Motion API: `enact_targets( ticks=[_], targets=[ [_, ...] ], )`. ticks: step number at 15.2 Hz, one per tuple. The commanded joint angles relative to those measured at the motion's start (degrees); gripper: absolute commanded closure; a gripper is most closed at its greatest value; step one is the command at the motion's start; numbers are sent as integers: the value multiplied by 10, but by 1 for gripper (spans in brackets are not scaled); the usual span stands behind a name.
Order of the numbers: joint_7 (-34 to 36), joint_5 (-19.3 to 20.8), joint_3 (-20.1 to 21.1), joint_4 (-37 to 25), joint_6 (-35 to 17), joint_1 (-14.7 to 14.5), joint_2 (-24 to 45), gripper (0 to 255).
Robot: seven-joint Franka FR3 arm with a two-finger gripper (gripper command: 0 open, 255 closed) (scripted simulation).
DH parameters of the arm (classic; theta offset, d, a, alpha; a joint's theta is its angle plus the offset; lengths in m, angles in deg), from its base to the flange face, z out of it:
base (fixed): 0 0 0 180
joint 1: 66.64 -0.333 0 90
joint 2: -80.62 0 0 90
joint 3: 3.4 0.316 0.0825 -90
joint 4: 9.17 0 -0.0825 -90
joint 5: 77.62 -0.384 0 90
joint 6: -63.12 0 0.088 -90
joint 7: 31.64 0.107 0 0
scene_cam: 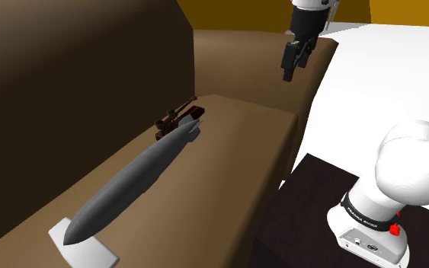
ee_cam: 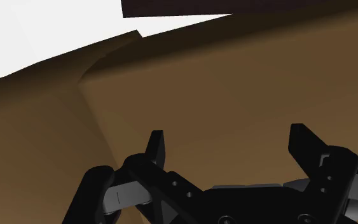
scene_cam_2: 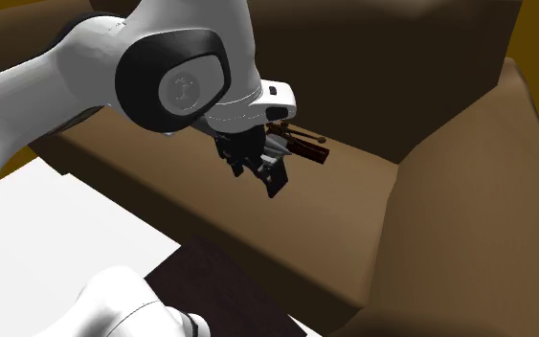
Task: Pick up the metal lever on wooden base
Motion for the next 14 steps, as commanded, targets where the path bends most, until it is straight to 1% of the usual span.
enact_targets(
  ticks=[1,4,8,11,14],
  targets=[
    [0,0,0,0,0,0,0,0],
    [85,-27,41,-4,-27,9,38,0],
    [196,-55,93,-24,-63,25,101,0],
    [278,-67,129,-49,-89,38,158,0],
    [361,-70,162,-84,-112,52,220,0]
  ],
)
